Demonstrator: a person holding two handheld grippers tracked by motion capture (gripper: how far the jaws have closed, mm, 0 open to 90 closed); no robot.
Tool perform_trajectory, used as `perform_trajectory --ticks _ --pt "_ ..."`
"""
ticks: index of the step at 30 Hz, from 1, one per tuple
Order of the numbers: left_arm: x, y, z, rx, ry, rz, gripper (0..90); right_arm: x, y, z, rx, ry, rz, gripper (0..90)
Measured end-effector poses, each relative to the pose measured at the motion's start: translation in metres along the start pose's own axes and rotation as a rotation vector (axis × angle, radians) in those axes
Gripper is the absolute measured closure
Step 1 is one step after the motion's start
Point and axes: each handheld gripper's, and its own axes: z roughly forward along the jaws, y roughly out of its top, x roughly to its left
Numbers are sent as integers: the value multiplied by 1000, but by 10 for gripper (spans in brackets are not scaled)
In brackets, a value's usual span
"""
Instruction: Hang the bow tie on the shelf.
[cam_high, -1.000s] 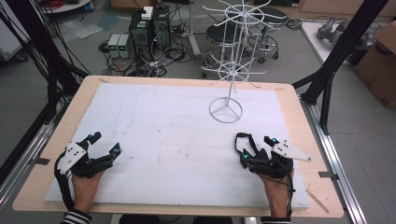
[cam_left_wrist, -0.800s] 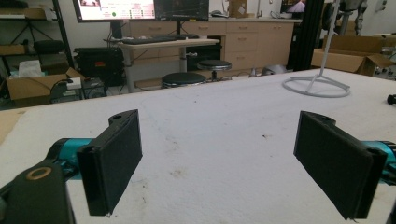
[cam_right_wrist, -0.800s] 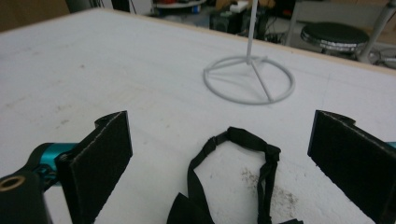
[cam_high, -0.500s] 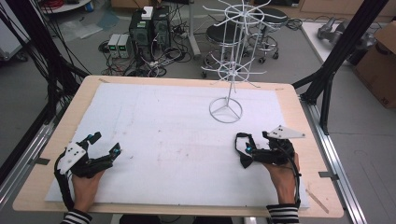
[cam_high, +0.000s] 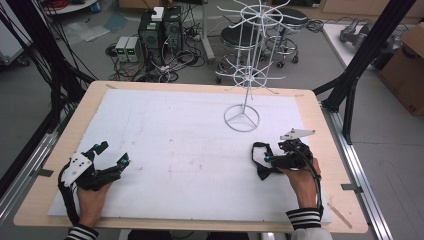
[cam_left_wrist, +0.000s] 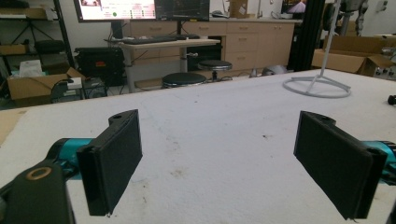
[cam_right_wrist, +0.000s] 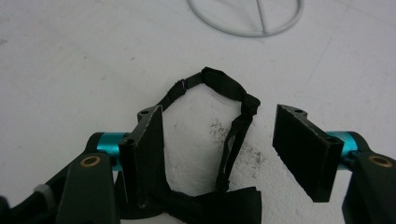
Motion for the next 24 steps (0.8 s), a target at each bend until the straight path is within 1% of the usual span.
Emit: perform_trajectory --ticks 3,6,9,10,11,12,15,17,21,24 --pt "0 0 0 3 -1 4 155 -1 0 3 28 11 -4 381" --pt "0 0 0 3 0 4 155 -2 0 7 57 11 -6 422" --pt "0 0 0 -3 4 0 154 -3 0 10 84 15 4 450" --pt "0 0 0 -3 4 1 155 -3 0 11 91 10 9 457" --pt "0 0 0 -3 4 1 154 -4 0 11 103 2 11 483" --pt "0 0 0 -3 4 1 154 -4 0 12 119 -6 7 491" --pt "0 0 0 -3 4 1 154 -6 1 15 139 -10 19 507" --pt "0 0 0 -4 4 0 155 -6 2 16 157 -10 13 507" --pt "0 0 0 -3 5 -2 154 -8 3 19 168 -7 16 517" --pt "0 0 0 -3 5 -2 154 -8 3 21 188 -5 18 535"
